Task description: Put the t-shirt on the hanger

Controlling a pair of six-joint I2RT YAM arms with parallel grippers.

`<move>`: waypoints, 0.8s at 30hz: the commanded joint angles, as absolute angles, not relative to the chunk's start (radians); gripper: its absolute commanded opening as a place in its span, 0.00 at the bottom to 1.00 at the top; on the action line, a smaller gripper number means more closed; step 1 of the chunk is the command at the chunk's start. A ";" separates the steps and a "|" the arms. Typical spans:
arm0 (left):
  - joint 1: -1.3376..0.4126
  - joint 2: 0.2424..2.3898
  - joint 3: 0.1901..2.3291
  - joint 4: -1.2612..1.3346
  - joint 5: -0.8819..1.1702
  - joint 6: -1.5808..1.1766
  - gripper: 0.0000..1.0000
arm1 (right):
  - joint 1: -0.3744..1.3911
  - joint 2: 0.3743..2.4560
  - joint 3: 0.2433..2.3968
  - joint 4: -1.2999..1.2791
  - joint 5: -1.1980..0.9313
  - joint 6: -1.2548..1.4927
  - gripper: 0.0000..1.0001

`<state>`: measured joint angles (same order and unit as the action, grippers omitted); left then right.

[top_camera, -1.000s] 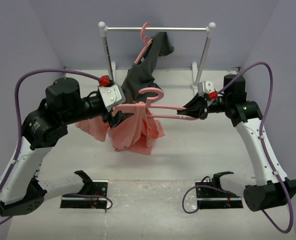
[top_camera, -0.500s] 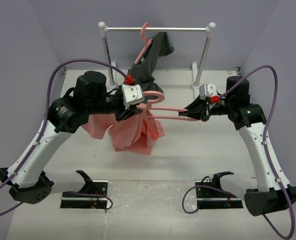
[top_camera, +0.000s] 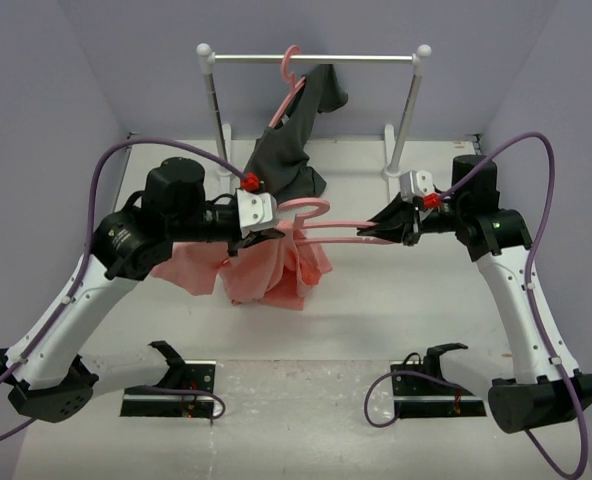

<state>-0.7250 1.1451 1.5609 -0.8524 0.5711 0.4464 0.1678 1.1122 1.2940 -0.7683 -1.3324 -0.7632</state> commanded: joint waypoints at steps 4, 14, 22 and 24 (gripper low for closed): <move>-0.721 1.047 1.346 -0.630 0.366 0.335 0.00 | 0.180 1.009 1.180 -0.388 -1.058 -0.429 0.25; -0.716 0.929 1.204 -0.460 0.174 0.165 0.00 | 0.179 0.898 1.180 -0.368 -0.280 0.359 0.99; -0.716 0.933 1.233 -0.437 0.115 0.046 0.00 | 0.472 0.777 0.696 0.078 -0.262 0.796 0.99; -0.716 0.941 1.232 -0.436 0.132 0.037 0.00 | 0.556 0.837 0.664 0.174 -0.240 0.816 0.99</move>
